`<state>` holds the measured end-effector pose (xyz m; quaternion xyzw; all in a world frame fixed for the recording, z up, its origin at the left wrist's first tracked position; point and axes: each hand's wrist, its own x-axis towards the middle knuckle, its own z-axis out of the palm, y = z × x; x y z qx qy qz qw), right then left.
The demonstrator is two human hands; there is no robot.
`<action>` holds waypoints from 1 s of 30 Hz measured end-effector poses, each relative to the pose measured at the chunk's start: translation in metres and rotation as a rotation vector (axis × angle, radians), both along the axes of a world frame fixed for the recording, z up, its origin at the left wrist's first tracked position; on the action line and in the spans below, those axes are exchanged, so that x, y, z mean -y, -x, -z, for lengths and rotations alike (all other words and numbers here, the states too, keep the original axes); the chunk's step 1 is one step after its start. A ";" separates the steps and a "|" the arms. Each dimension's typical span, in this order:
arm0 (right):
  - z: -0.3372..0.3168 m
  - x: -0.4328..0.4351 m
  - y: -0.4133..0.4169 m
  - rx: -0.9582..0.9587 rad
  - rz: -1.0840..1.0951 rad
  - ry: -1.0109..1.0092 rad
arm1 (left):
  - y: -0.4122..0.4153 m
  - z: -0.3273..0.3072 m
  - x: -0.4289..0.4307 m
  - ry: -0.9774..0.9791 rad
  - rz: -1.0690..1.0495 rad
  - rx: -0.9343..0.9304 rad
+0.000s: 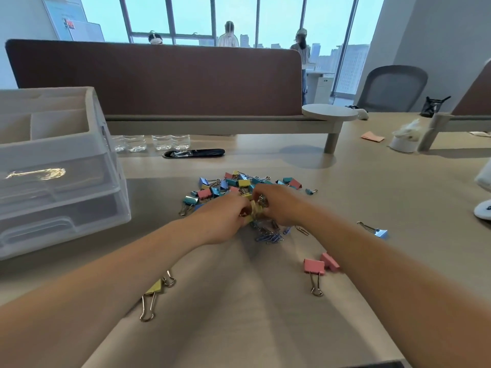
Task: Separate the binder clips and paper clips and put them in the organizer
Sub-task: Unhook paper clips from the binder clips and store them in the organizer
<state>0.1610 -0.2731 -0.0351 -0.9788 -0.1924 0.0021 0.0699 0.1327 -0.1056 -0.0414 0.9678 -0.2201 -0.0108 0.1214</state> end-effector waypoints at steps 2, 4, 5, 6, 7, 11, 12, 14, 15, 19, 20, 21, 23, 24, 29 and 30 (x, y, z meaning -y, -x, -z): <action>-0.002 0.001 0.000 -0.036 0.042 -0.157 | 0.007 -0.005 -0.002 0.030 -0.003 0.002; -0.005 0.002 0.002 -0.038 0.069 -0.277 | 0.014 -0.009 -0.004 0.059 0.004 0.017; -0.007 0.003 0.004 -0.034 0.076 -0.326 | 0.018 -0.012 -0.006 0.077 0.005 0.018; -0.008 0.005 0.007 -0.036 0.082 -0.368 | 0.021 -0.014 -0.007 0.086 0.004 0.012; -0.009 0.006 0.010 -0.044 0.089 -0.401 | 0.024 -0.015 -0.008 0.091 0.006 0.008; -0.014 0.017 0.032 -0.050 0.116 -0.351 | 0.040 -0.019 -0.010 0.077 0.011 -0.075; -0.013 0.018 0.041 -0.064 0.110 -0.317 | 0.046 -0.018 -0.010 0.056 0.016 -0.100; -0.009 0.019 0.059 -0.128 0.084 -0.245 | 0.058 -0.018 -0.009 0.012 0.013 -0.136; -0.005 0.018 0.067 -0.157 0.069 -0.204 | 0.064 -0.018 -0.008 -0.011 0.009 -0.140; 0.003 0.017 0.096 -0.201 0.034 -0.053 | 0.083 -0.012 -0.005 -0.040 0.010 -0.170; 0.002 0.018 0.102 -0.209 0.029 -0.040 | 0.087 -0.010 -0.003 -0.032 0.011 -0.189; 0.000 0.018 0.106 -0.216 0.023 -0.037 | 0.090 -0.010 -0.002 -0.024 0.012 -0.203; -0.004 0.019 0.114 -0.239 -0.002 -0.052 | 0.093 -0.009 0.002 -0.016 0.017 -0.213; -0.006 0.020 0.116 -0.256 -0.019 -0.061 | 0.094 -0.009 0.003 -0.013 0.019 -0.216; -0.009 0.031 0.113 -0.272 -0.005 -0.151 | 0.095 -0.011 0.007 -0.013 0.055 -0.157; -0.008 0.034 0.110 -0.234 0.021 -0.159 | 0.093 -0.011 0.007 -0.004 0.049 -0.130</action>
